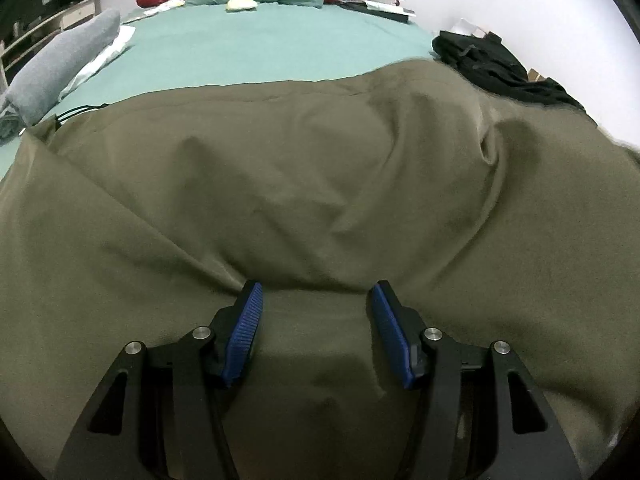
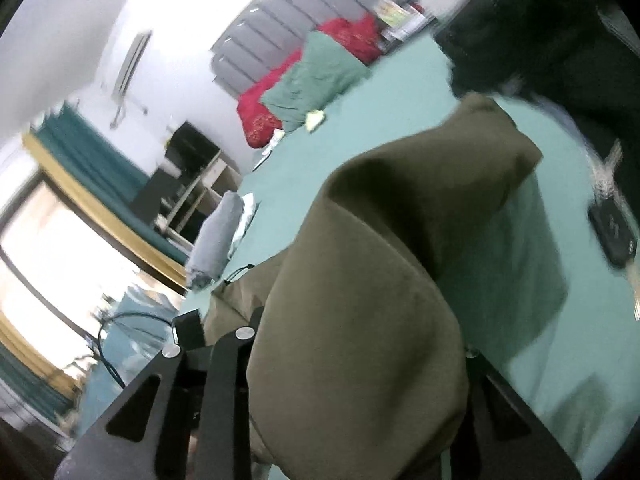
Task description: Fold large clothes
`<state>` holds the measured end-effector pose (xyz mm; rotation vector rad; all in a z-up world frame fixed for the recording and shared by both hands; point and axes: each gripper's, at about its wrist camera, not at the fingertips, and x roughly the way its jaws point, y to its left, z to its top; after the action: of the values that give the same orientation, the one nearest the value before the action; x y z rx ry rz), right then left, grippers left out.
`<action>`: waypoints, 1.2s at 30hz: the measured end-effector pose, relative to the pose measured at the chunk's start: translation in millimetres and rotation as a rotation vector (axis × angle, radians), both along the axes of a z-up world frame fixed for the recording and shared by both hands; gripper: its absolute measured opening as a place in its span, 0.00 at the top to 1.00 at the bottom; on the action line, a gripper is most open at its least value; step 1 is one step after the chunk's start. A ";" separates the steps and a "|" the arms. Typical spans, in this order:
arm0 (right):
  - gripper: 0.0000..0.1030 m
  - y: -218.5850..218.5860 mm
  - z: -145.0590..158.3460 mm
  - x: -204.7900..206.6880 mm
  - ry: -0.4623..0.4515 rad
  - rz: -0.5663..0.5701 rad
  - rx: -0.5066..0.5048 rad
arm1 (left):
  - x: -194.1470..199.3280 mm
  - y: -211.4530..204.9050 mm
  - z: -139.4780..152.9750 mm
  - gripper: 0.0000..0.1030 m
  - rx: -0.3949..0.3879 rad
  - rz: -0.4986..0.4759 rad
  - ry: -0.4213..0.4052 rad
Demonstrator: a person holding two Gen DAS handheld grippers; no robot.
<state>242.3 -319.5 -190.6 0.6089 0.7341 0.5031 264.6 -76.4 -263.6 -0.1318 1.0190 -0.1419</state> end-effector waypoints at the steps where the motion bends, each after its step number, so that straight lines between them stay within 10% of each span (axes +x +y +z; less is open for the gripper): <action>1: 0.73 10.9 11.1 -2.1 -0.025 0.008 -0.044 | 3.9 0.0 2.1 0.42 -0.004 -0.005 0.015; 5: 0.73 62.4 54.7 -11.7 -0.134 0.063 -0.194 | 9.6 25.0 17.9 0.42 -0.132 -0.041 0.089; 12: 0.73 162.1 88.9 -15.5 -0.197 0.162 -0.392 | -20.4 126.6 84.5 0.42 -0.116 -0.013 -0.091; 18: 0.73 257.1 79.2 -13.7 -0.176 0.301 -0.530 | -48.1 212.9 86.7 0.42 -0.054 0.038 -0.146; 23: 0.67 329.5 37.8 -18.2 -0.093 0.460 -0.615 | -58.4 270.8 75.5 0.42 -0.147 0.123 -0.073; 26: 0.57 369.4 3.4 -24.7 -0.027 0.572 -0.649 | -62.4 302.4 78.3 0.42 -0.183 0.170 -0.084; 31: 0.04 417.4 -21.7 -57.6 -0.054 0.726 -0.689 | -71.5 342.2 82.1 0.42 -0.263 0.263 -0.107; 36: 0.00 423.3 -17.5 -90.1 -0.141 0.759 -0.710 | -68.9 320.5 94.0 0.42 -0.404 0.098 -0.138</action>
<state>152.2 103.9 -208.0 -0.3954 0.9317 0.9064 195.7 244.1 -169.7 -0.5321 0.8343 -0.2634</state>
